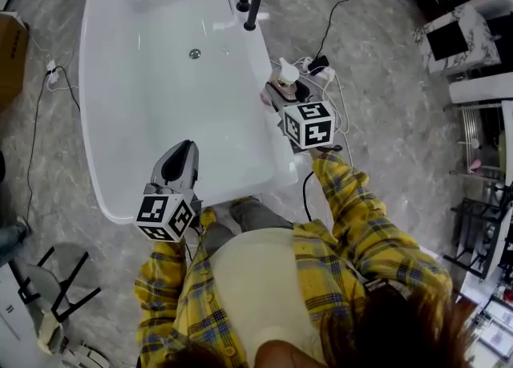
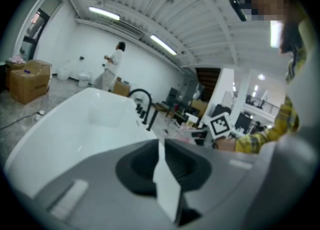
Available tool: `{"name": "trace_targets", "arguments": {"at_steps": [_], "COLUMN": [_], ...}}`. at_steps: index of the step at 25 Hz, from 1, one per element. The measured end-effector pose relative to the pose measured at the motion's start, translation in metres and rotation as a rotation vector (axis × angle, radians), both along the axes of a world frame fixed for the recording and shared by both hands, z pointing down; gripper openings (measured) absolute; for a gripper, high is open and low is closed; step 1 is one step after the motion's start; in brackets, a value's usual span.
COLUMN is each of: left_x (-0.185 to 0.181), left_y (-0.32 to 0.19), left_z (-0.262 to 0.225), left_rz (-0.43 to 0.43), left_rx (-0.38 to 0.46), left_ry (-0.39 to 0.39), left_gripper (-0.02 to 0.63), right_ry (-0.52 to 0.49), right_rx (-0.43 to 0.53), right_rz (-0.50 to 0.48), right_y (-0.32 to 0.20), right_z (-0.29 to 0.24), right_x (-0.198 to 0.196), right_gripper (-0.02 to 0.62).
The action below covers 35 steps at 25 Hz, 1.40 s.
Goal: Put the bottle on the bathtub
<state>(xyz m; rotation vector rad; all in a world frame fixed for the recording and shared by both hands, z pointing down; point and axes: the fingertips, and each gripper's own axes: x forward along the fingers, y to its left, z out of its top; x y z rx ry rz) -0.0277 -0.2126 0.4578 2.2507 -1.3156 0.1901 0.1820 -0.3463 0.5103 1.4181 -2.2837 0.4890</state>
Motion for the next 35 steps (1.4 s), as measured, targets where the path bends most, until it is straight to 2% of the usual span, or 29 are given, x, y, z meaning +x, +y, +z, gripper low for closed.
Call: {"name": "trace_targets", "arguments": {"at_steps": [8,20,30,35], "left_x": [-0.004,-0.012,-0.017,-0.016], "left_y": [0.001,0.009,0.015,0.018], "left_z": [0.01,0.017,0.017,0.017], "left_rz": [-0.02,-0.039,-0.031,-0.023], "left_rx": [-0.032,-0.06,-0.057,-0.054], "left_ry": [-0.014,-0.034,-0.049,-0.049], "left_gripper": [0.037,0.037,0.037,0.037], "right_ry": [0.037,0.034,0.018,0.021], "right_rx": [0.012,0.033,0.05,0.059], "right_rz": [0.016,0.055,0.103,0.097], "right_y": [-0.026,-0.05,-0.052,-0.051], "right_z": [0.023,0.042,0.049,0.051], "right_x": [0.007,0.01,0.013,0.01], "right_gripper": [0.227,0.227,0.227,0.227]}}
